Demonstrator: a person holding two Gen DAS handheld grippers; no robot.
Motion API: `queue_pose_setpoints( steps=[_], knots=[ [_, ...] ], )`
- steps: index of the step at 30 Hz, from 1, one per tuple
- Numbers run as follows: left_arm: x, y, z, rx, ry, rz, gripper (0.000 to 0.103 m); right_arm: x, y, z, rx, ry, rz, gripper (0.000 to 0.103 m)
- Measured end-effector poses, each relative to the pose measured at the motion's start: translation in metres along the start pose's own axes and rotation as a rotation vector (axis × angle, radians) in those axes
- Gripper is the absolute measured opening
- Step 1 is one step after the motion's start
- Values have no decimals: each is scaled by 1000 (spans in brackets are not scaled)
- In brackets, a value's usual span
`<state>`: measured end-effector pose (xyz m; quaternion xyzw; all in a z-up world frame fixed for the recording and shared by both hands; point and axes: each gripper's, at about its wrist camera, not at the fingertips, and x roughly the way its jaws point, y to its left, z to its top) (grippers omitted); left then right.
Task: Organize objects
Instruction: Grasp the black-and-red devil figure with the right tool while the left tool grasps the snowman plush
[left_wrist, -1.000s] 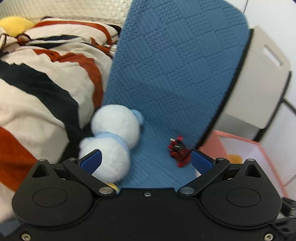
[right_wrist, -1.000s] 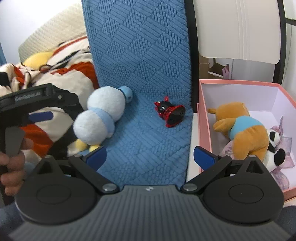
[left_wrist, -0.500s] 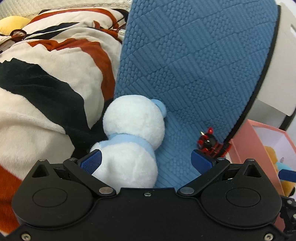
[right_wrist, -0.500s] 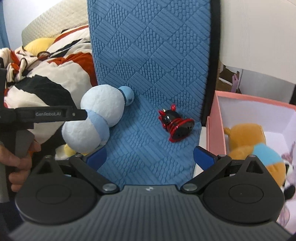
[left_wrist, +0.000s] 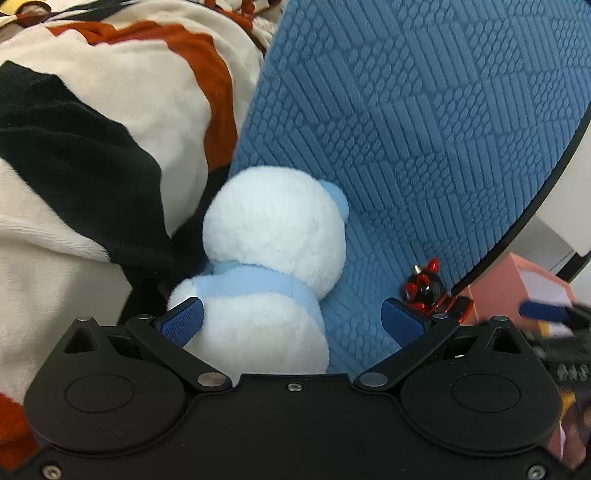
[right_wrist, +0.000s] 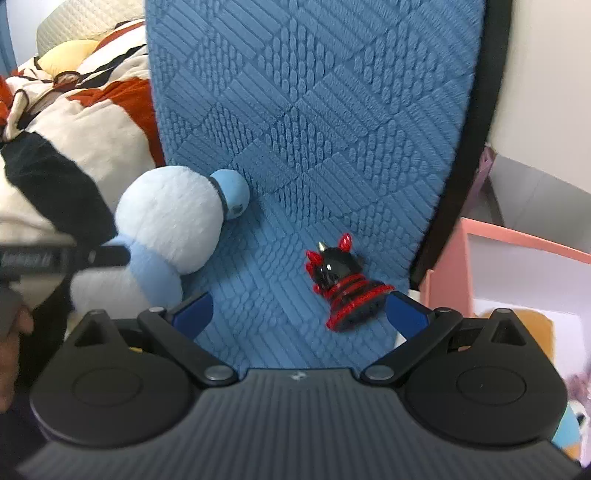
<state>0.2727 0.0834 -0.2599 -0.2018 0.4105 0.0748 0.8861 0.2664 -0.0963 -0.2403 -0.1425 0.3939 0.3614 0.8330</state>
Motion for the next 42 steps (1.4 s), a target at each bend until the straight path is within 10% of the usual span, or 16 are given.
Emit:
queue_pose_setpoints(
  steps=[23,34,42],
  knots=[
    [42,-4,11,-8,89,130,103,140,-18,32,-204,225,-100,100],
    [45,-4,9,-10,97,150,103,150,-7,16,-294,250,-145,58],
    [46,-8,5,-4,87,173,103,109,-6,-7,-276,176,-199,59]
  ],
)
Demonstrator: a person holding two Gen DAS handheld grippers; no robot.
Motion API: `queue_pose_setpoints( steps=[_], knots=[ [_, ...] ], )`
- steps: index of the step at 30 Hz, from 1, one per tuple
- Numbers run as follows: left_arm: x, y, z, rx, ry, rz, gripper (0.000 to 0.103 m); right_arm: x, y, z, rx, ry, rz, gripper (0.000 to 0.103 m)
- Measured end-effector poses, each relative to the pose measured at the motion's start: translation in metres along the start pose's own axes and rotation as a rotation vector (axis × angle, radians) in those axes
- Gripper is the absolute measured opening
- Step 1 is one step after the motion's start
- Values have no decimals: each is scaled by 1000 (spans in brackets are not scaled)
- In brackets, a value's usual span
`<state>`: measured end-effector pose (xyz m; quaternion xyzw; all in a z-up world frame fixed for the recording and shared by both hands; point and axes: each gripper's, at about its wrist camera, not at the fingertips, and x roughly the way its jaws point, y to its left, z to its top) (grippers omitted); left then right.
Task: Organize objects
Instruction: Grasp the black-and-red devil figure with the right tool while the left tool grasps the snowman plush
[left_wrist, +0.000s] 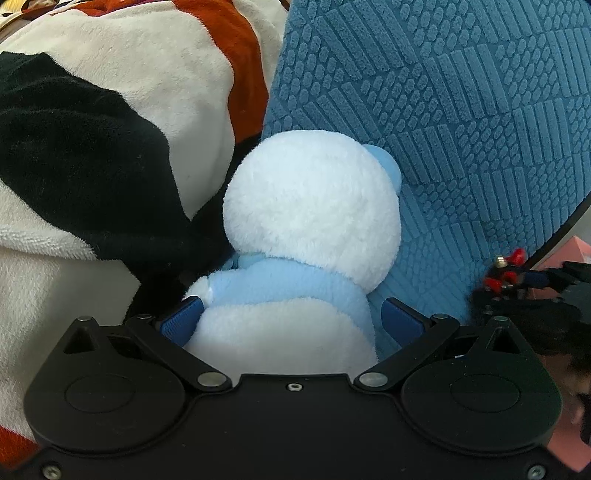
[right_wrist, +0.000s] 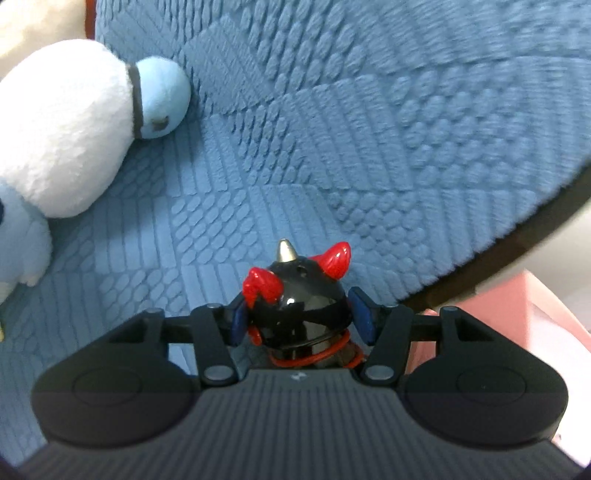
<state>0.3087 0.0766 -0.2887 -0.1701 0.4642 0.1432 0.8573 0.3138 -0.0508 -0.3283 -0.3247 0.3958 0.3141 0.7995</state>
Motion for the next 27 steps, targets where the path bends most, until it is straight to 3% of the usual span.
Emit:
queue_pose_setpoints(
  steps=[7,13,27],
  knots=[
    [-1,2,-2,-15,-1,-5,103,-35,-1,-24,89,-56,-1,59],
    [2,0,-7,2,2,29,103,-59,6,-43,167,-88,49,59],
    [-3,-5,-19,30,-21,43,102,-111,31,-88,185,-131,156,59]
  ],
)
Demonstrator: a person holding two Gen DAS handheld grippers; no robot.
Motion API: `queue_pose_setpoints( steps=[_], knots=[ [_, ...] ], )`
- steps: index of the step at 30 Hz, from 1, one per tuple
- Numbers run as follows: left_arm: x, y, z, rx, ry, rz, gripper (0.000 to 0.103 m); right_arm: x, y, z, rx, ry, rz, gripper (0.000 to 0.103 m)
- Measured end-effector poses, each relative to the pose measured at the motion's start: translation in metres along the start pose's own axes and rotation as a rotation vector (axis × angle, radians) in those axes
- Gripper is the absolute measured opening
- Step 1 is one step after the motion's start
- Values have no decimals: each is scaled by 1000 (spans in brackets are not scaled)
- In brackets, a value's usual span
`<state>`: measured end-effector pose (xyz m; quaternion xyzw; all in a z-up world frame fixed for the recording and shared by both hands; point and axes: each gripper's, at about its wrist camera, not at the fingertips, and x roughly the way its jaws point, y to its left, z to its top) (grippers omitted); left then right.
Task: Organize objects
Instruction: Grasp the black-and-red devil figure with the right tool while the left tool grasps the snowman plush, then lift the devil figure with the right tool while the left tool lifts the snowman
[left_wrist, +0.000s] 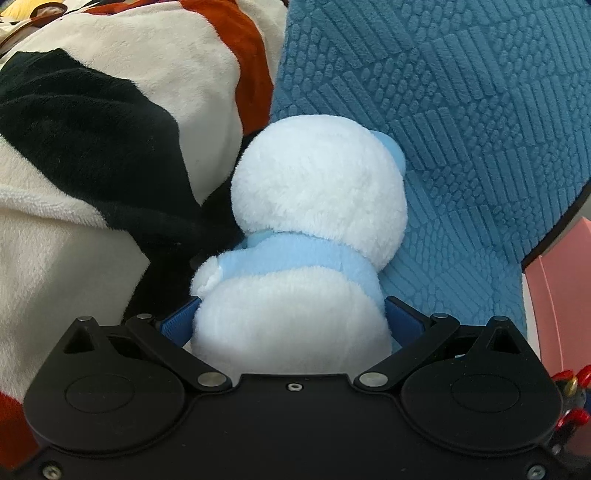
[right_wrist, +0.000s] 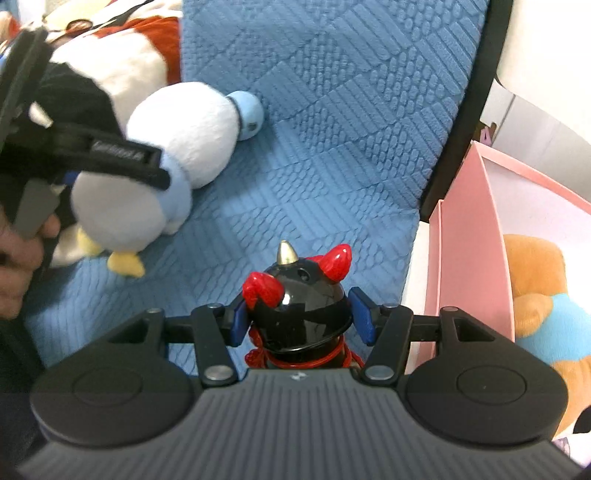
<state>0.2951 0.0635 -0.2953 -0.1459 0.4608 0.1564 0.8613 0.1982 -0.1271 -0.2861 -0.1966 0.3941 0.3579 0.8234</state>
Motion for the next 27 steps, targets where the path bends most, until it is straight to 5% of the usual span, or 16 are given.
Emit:
queue_pose_setpoints(
  steps=[8,27],
  knots=[
    [-12,-10,-13,52,-55,17,88,-8,1,-17,-14,-15,27,59],
    [-77,-23,-59,10,-119,-55,82,-28,0,-42,-79,-103,57,59]
  ],
)
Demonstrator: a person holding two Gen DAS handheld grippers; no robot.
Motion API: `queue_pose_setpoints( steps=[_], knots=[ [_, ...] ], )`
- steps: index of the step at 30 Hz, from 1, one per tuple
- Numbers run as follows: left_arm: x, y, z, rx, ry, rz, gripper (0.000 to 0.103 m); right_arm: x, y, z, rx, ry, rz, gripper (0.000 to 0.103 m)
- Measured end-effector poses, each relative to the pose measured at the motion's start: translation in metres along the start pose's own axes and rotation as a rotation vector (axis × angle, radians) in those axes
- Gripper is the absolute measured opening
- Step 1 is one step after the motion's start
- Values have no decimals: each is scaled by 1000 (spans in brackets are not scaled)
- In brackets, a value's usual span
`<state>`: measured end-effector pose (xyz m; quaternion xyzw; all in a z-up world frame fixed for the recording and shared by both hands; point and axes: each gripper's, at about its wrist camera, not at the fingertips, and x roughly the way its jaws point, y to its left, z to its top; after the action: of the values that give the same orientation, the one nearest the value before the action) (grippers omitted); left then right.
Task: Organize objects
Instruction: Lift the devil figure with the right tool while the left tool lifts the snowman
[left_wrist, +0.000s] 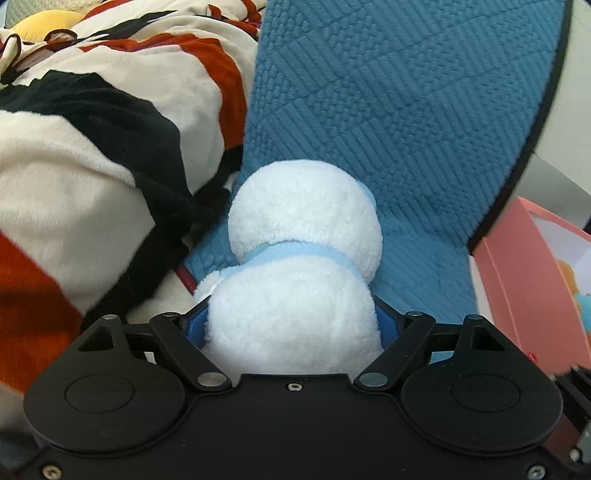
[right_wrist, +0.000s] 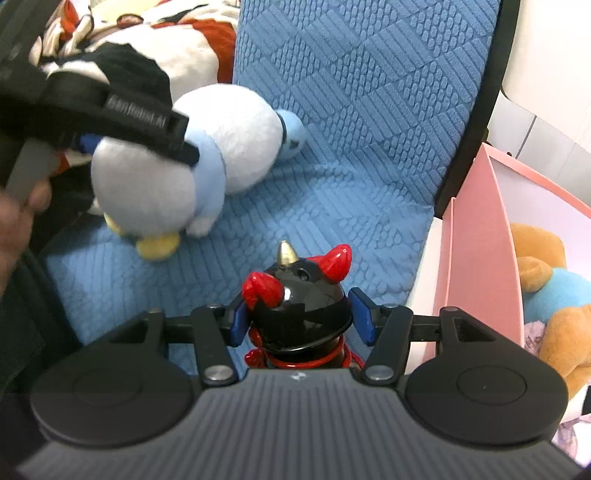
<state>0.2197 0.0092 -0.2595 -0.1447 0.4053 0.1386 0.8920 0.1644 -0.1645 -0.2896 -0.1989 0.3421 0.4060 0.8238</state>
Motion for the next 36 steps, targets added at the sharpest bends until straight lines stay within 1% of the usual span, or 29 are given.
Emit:
queue_pose_setpoints(
  steps=[1,5,9,12,15,18,20,23,25,29,32,36],
  knots=[
    [-3,-3,-2,4,4,-6,82,-1,0,1,4,-5,1,59],
    [-15,-18,-15,48,6,11,82,1,4,1,42,-8,22,59],
    [-27,-16,-25,15,19,3,82,12,8,1,88,16,8,59],
    [-29,-9,-31,-2,29,-9,83,13,12,1,93,10,16,59],
    [-24,-1,-28,-46,72,-38,86,14,13,0,115,27,13,59],
    [-19,10,-22,-89,104,-87,93,17,13,0,130,41,24,59],
    [-11,16,-19,-103,144,-121,100,18,15,0,127,44,24,59],
    [3,27,-17,-152,210,-170,100,21,17,1,128,55,25,60],
    [9,30,-15,-170,232,-198,101,22,19,0,132,52,26,60],
    [18,35,-9,-195,261,-228,102,22,15,-2,148,53,22,60],
    [23,34,-6,-196,278,-241,102,25,11,-4,159,71,7,63],
    [31,32,0,-189,294,-248,102,28,9,-6,173,81,23,64]
  ],
)
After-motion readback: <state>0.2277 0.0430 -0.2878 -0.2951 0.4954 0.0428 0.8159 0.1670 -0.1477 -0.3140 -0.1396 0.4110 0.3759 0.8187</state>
